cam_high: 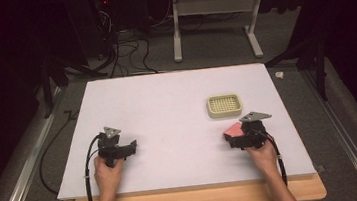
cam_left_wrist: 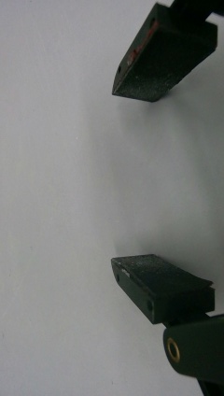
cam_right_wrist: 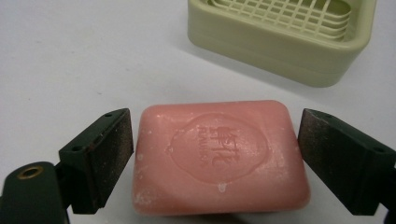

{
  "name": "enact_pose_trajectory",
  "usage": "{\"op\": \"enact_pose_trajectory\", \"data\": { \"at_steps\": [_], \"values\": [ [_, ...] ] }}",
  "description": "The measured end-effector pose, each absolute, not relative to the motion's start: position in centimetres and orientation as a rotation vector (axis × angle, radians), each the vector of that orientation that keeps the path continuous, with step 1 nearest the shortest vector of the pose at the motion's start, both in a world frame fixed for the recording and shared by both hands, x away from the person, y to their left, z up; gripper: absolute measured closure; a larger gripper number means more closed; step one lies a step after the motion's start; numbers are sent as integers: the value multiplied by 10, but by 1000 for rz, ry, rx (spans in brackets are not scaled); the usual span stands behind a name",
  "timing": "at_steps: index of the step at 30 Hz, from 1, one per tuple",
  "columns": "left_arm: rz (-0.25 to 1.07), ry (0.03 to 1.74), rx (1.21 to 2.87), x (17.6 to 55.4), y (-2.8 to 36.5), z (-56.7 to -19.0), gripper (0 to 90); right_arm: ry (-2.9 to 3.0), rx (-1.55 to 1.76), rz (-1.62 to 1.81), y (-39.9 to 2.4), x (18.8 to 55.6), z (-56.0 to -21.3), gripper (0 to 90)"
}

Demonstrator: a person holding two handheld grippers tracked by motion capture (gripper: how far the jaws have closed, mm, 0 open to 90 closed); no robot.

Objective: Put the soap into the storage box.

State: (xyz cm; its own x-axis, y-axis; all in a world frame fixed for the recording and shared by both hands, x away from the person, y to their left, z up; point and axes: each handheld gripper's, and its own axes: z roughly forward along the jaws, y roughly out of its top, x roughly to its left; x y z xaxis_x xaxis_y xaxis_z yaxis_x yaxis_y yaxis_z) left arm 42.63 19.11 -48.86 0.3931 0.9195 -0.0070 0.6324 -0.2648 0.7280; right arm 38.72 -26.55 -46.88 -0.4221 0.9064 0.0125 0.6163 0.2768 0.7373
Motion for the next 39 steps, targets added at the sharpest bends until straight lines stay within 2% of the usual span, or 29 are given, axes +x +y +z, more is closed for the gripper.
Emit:
{"op": "enact_pose_trajectory", "data": {
  "at_steps": [39],
  "values": [
    [563,1324,1999,426,191,-489,154,2298,1390,812,-260,396,-468,139]
  ]
}}
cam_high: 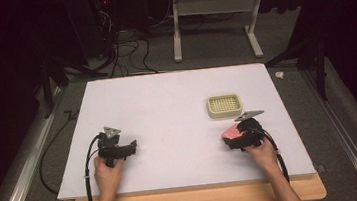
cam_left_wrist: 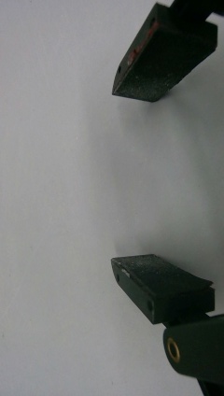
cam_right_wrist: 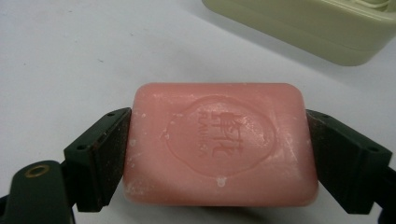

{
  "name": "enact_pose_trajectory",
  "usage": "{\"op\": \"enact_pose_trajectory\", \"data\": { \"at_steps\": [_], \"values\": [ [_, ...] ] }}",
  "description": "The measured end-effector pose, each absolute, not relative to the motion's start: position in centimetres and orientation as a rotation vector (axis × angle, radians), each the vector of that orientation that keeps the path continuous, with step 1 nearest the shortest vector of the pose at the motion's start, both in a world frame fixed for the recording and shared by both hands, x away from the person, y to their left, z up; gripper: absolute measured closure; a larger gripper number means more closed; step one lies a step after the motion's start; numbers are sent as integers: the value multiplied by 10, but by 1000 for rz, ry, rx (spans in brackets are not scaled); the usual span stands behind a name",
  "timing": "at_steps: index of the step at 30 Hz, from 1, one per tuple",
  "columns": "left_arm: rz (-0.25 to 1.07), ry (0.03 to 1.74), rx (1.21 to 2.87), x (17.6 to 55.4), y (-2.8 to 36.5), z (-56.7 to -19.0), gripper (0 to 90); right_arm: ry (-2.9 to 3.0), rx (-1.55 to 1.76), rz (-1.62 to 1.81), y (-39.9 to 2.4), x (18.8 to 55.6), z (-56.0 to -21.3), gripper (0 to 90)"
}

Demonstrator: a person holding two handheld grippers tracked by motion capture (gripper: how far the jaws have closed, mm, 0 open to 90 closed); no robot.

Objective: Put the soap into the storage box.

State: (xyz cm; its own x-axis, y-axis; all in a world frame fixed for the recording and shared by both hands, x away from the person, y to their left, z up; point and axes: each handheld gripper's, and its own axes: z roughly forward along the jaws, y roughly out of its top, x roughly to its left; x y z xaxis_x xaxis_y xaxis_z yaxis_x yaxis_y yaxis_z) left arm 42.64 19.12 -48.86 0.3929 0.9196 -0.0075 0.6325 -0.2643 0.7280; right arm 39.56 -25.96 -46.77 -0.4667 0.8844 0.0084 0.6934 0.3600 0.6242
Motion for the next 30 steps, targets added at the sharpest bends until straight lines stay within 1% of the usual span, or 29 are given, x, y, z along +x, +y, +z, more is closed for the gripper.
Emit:
{"op": "enact_pose_trajectory", "data": {
  "at_steps": [9,30],
  "values": [
    [563,1324,1999,426,191,-489,153,2283,1393,838,-261,394,-467,139],
    [563,1324,1999,426,191,-489,154,2255,1405,949,-265,390,-452,139]
  ]
}}
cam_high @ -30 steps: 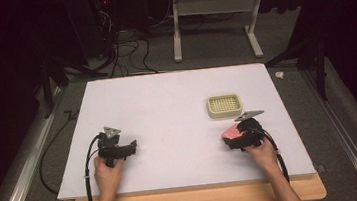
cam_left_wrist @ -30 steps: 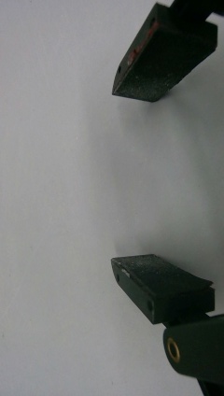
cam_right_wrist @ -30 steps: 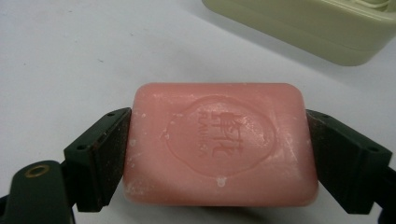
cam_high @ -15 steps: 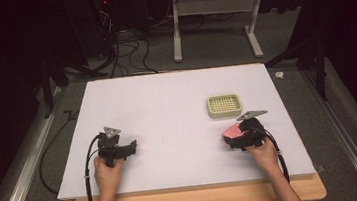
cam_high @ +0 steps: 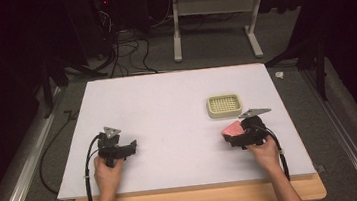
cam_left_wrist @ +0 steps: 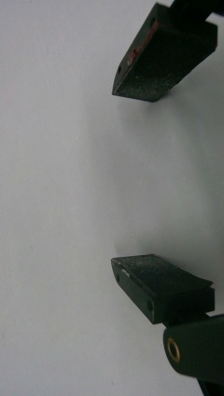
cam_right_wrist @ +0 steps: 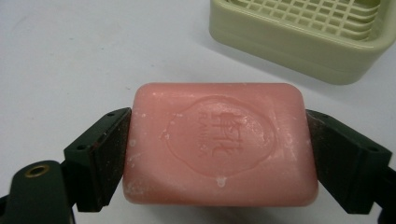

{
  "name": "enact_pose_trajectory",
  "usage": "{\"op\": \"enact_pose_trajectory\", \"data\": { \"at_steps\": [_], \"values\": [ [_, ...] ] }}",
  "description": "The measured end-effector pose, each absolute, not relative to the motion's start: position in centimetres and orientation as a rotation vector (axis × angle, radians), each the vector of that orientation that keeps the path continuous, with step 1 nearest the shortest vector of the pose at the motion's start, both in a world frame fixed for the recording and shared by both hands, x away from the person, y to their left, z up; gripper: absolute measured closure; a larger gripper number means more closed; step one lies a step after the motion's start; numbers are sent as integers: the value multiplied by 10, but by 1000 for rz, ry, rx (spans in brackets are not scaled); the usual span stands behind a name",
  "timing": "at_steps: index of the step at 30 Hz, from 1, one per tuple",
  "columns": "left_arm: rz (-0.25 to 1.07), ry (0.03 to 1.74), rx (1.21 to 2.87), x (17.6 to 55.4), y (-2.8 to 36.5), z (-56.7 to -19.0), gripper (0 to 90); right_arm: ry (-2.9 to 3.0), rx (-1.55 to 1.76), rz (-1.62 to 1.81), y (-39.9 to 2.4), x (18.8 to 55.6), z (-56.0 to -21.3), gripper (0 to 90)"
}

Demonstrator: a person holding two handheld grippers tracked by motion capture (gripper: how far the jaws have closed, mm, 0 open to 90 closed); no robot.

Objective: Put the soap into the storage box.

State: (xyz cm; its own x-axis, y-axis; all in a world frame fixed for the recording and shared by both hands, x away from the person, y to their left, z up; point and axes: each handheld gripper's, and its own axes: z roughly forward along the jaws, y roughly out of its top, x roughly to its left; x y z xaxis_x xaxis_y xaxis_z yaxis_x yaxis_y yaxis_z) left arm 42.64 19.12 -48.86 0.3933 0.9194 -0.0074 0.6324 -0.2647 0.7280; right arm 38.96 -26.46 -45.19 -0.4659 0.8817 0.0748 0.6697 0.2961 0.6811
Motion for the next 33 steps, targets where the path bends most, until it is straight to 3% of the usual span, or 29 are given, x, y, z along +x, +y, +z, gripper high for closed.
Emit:
{"op": "enact_pose_trajectory", "data": {
  "at_steps": [33],
  "values": [
    [563,1324,1999,426,191,-489,154,2179,1470,1068,-279,402,-428,138]
  ]
}}
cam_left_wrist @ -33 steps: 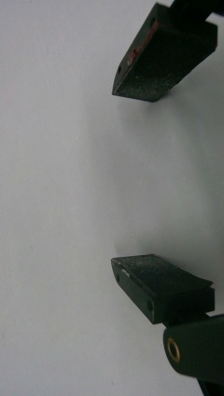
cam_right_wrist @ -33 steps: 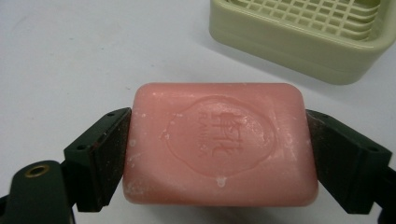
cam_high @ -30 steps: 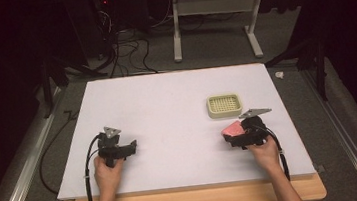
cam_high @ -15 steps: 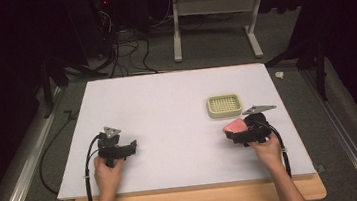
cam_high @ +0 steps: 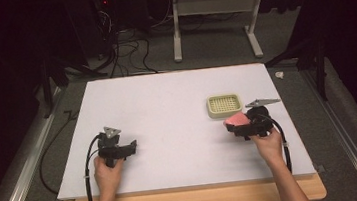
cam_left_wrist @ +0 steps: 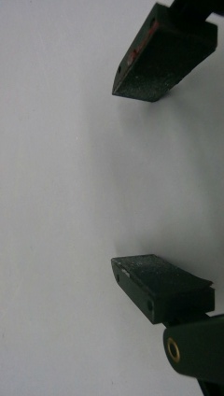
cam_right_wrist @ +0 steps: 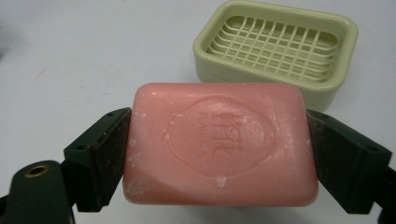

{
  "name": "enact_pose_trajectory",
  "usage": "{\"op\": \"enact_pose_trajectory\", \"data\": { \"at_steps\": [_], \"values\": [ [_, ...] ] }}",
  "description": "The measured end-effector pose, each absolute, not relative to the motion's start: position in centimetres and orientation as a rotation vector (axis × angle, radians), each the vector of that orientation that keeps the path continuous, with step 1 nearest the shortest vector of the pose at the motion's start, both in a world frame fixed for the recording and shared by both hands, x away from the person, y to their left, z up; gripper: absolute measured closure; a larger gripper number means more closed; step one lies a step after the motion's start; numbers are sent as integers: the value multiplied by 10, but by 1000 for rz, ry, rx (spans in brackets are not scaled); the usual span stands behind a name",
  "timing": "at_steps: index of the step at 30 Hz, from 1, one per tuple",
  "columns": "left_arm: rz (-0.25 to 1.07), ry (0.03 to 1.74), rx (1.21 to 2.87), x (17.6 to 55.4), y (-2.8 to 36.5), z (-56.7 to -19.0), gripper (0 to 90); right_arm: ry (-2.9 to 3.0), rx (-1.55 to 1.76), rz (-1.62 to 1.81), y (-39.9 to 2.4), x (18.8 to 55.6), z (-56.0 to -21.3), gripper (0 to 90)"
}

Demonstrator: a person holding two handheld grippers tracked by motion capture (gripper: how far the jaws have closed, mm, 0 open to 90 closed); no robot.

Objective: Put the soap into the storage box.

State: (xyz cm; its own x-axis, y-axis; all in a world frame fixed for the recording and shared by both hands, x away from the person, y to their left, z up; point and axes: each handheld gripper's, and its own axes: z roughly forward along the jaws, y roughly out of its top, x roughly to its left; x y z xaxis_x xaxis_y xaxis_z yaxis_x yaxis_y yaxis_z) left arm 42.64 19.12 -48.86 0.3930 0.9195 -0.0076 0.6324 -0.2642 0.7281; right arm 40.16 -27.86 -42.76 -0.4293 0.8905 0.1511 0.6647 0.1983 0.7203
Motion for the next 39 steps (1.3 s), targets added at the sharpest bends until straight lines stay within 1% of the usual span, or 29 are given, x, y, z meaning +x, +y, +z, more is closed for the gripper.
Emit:
{"op": "enact_pose_trajectory", "data": {
  "at_steps": [19,31,39],
  "values": [
    [564,1322,2001,426,191,-489,153,2148,1506,1086,-278,419,-417,138],
    [561,1323,1999,427,192,-489,153,2127,1549,1034,-271,444,-416,138],
    [561,1323,1998,427,192,-489,153,2119,1573,996,-264,454,-418,138]
  ]
}}
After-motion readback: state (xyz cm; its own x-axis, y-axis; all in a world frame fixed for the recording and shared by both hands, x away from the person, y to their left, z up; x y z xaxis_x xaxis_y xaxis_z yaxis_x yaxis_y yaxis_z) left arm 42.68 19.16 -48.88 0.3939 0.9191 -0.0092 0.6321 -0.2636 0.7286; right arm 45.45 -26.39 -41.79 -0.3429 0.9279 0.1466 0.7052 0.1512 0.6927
